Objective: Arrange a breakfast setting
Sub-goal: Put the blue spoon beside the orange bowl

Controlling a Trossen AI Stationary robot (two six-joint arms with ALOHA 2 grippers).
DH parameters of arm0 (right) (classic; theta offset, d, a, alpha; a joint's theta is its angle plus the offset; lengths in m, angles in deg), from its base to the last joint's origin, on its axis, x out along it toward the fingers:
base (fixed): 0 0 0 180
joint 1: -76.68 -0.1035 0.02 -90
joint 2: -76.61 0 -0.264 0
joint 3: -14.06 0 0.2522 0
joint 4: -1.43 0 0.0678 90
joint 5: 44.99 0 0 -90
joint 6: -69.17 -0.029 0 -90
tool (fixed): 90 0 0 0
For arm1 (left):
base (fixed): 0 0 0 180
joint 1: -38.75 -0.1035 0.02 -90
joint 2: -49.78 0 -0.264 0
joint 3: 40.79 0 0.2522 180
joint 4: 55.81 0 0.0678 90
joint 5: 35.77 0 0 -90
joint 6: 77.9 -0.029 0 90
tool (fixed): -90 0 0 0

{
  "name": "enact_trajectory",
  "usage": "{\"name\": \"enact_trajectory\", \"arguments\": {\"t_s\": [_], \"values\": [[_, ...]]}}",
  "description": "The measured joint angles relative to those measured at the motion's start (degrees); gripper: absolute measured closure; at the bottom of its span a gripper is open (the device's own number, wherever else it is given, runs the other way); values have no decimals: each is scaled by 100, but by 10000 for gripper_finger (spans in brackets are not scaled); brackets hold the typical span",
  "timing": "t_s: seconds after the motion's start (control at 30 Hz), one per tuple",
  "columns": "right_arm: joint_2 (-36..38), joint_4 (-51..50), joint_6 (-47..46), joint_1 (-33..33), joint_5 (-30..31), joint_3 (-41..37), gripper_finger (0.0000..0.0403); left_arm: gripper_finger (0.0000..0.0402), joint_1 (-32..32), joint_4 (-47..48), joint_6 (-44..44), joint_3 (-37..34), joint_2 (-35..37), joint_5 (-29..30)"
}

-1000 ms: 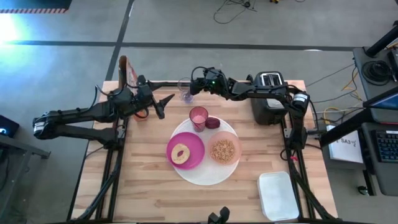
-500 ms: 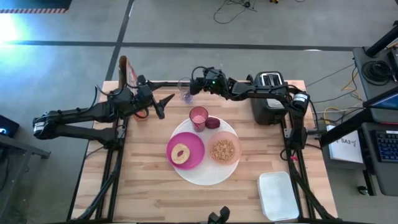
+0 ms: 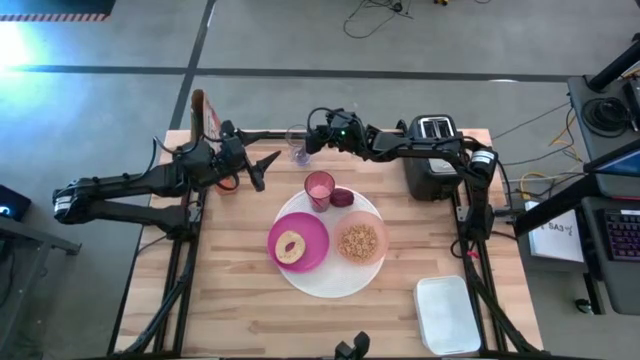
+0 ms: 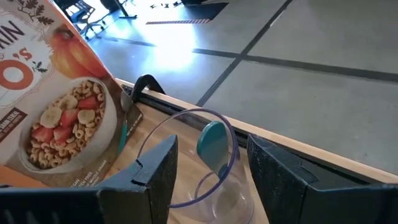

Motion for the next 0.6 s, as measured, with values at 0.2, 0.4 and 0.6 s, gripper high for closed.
{"name": "enact_trajectory", "arguments": {"t_s": [0.2, 0.4, 0.6], "values": [[-1, -5, 6, 0, -37, 0, 276, 141, 0, 0, 0, 0, 0, -1], [-1, -1, 48, 0, -44, 0, 332, 141, 0, -2, 0, 0, 0, 0], [-1, 4, 47, 0, -44, 0, 354, 141, 0, -2, 0, 0, 0, -2]]}}
